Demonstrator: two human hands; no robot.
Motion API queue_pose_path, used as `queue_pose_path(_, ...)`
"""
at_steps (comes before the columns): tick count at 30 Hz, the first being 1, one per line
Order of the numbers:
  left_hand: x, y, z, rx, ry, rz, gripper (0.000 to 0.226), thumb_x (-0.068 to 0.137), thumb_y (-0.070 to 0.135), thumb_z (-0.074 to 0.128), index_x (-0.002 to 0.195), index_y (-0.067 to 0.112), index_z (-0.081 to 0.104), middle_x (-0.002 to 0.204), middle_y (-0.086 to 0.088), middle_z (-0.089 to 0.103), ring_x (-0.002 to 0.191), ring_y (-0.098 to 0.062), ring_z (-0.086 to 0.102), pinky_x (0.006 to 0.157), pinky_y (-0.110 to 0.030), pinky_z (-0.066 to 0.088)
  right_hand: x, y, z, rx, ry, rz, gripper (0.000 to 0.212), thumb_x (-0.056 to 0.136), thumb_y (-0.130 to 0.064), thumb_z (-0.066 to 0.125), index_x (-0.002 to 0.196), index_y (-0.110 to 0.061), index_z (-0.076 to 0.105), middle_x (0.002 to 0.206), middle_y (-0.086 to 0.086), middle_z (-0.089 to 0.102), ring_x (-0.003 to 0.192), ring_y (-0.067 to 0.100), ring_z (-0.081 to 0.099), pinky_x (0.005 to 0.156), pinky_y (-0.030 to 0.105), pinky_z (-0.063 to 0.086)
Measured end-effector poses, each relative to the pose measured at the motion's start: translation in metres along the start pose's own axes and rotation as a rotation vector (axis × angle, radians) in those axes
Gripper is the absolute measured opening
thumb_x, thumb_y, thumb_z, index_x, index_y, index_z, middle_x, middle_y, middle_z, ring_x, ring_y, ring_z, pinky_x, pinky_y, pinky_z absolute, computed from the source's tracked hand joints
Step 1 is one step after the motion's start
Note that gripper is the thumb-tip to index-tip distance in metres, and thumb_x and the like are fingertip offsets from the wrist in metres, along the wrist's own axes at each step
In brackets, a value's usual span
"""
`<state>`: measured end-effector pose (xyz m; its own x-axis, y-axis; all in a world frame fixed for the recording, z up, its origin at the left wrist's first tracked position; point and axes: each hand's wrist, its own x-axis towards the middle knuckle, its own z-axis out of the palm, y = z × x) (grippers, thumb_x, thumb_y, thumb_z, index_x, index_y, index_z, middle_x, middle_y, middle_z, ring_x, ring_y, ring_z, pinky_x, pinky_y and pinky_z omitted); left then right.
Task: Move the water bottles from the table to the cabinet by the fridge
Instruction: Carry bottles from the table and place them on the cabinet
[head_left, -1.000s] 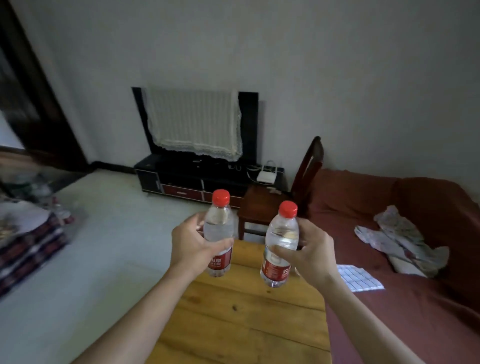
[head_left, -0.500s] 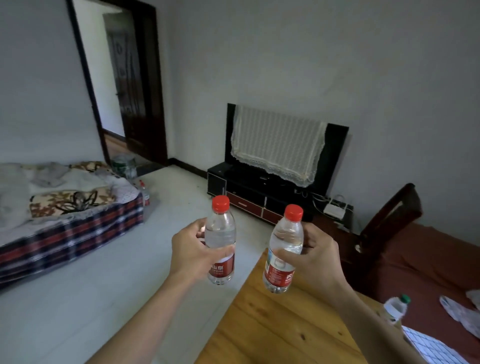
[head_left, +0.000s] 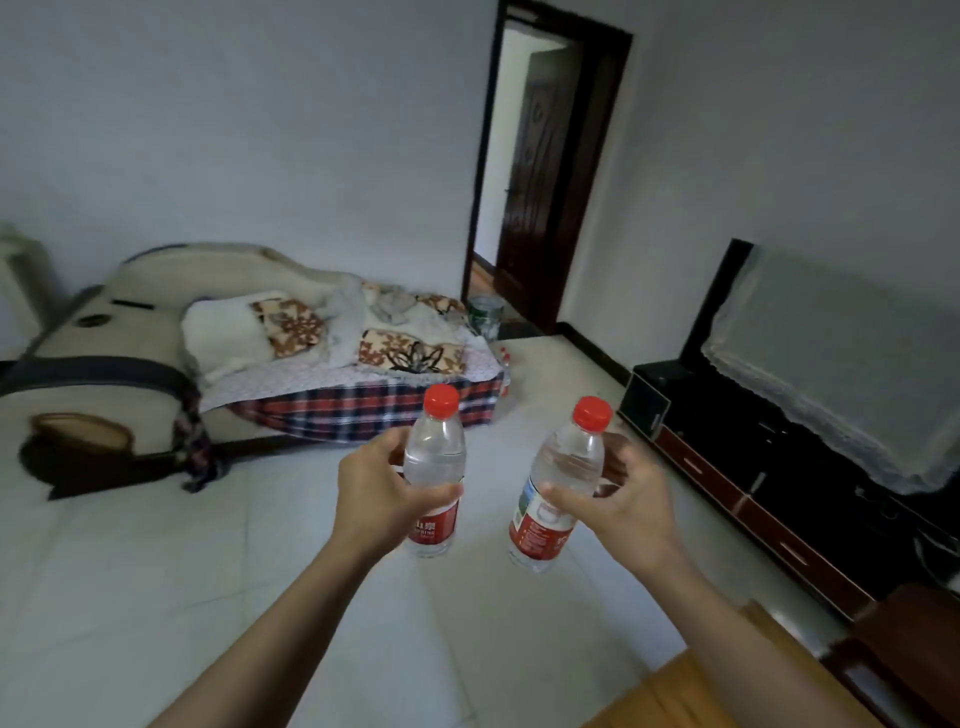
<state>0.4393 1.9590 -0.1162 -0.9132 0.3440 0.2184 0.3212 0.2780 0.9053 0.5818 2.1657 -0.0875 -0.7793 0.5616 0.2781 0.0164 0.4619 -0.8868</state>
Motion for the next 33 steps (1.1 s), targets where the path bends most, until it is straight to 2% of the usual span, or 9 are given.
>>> queue_pose_path(3, 0.001, -0.012, -0.025, 0.024, 0.117, -0.029, 0.062, 0.054, 0.026, 0.094, 0.112, 0.028, 0.072, 0.099, 0.015, 0.074, 0.087, -0.002, 0.068, 0.077, -0.034, 0.061, 0.021, 0.001, 0.03, 0.089, -0.067, -0.028, 0.051, 0.063, -0.014, 0.092, 0.108, -0.021, 0.068, 0.101, -0.005, 0.076, 0.092, 0.011, 0.073, 0.077, 0.03, 0.059)
queue_pose_path(8, -0.003, -0.017, -0.05, 0.083, 0.288, -0.083, 0.058, 0.055, 0.027, 0.095, 0.107, 0.032, 0.071, 0.097, 0.017, 0.072, 0.087, 0.001, 0.066, 0.074, -0.027, 0.057, 0.055, 0.007, 0.066, 0.218, -0.2, -0.044, 0.053, 0.06, -0.015, 0.093, 0.104, -0.022, 0.066, 0.102, -0.003, 0.074, 0.094, 0.012, 0.072, 0.078, 0.031, 0.06)
queue_pose_path(10, -0.003, -0.013, -0.055, 0.123, 0.344, -0.107, 0.062, 0.055, 0.027, 0.095, 0.112, 0.03, 0.07, 0.099, 0.015, 0.071, 0.089, 0.003, 0.064, 0.075, -0.025, 0.055, 0.066, 0.01, 0.076, 0.248, -0.251, -0.067, 0.053, 0.058, -0.016, 0.094, 0.101, -0.023, 0.065, 0.102, -0.003, 0.073, 0.093, 0.012, 0.072, 0.077, 0.03, 0.06)
queue_pose_path(14, -0.007, -0.001, -0.064, 0.159, 0.431, -0.125, 0.066, 0.058, 0.024, 0.095, 0.119, 0.024, 0.069, 0.107, 0.008, 0.072, 0.095, -0.006, 0.066, 0.083, -0.034, 0.058, 0.084, 0.01, 0.092, 0.275, -0.358, -0.135, 0.051, 0.057, -0.026, 0.094, 0.098, -0.028, 0.064, 0.1, -0.007, 0.072, 0.092, 0.011, 0.071, 0.077, 0.032, 0.061)
queue_pose_path(18, -0.02, 0.006, -0.078, 0.179, 0.526, -0.122, 0.059, 0.059, 0.024, 0.094, 0.113, 0.028, 0.071, 0.105, 0.01, 0.073, 0.096, -0.01, 0.069, 0.083, -0.039, 0.06, 0.095, 0.002, 0.111, 0.293, -0.445, -0.201, 0.05, 0.055, -0.035, 0.094, 0.096, -0.032, 0.065, 0.097, -0.009, 0.072, 0.09, 0.009, 0.071, 0.078, 0.039, 0.062)
queue_pose_path(23, -0.041, 0.003, -0.109, 0.233, 0.641, -0.123, 0.053, 0.059, 0.022, 0.093, 0.096, 0.047, 0.064, 0.096, 0.022, 0.069, 0.088, 0.001, 0.067, 0.071, -0.019, 0.054, 0.1, -0.02, 0.154, 0.317, -0.569, -0.272, 0.055, 0.052, -0.045, 0.092, 0.098, -0.036, 0.063, 0.1, -0.01, 0.073, 0.093, 0.011, 0.07, 0.081, 0.044, 0.061)
queue_pose_path(26, -0.051, -0.007, -0.133, 0.266, 0.684, -0.139, 0.055, 0.061, 0.021, 0.093, 0.099, 0.045, 0.061, 0.095, 0.022, 0.067, 0.089, -0.003, 0.066, 0.069, -0.016, 0.05, 0.098, -0.032, 0.184, 0.332, -0.614, -0.296, 0.057, 0.051, -0.047, 0.091, 0.1, -0.037, 0.063, 0.101, -0.011, 0.073, 0.095, 0.011, 0.07, 0.08, 0.043, 0.061)
queue_pose_path(30, -0.056, -0.031, -0.17, 0.248, 0.758, -0.169, 0.055, 0.059, 0.022, 0.093, 0.1, 0.041, 0.063, 0.096, 0.019, 0.068, 0.089, -0.006, 0.067, 0.069, -0.02, 0.052, 0.099, -0.055, 0.229, 0.325, -0.699, -0.336, 0.059, 0.052, -0.05, 0.09, 0.103, -0.037, 0.062, 0.103, -0.009, 0.073, 0.096, 0.013, 0.07, 0.081, 0.043, 0.061)
queue_pose_path(33, -0.052, -0.051, -0.202, 0.234, 0.81, -0.177, 0.052, 0.057, 0.024, 0.093, 0.1, 0.036, 0.066, 0.095, 0.014, 0.071, 0.087, -0.007, 0.068, 0.073, -0.027, 0.057, 0.099, -0.08, 0.263, 0.31, -0.735, -0.384, 0.056, 0.055, -0.043, 0.09, 0.103, -0.033, 0.063, 0.102, -0.007, 0.073, 0.094, 0.013, 0.071, 0.08, 0.043, 0.062)
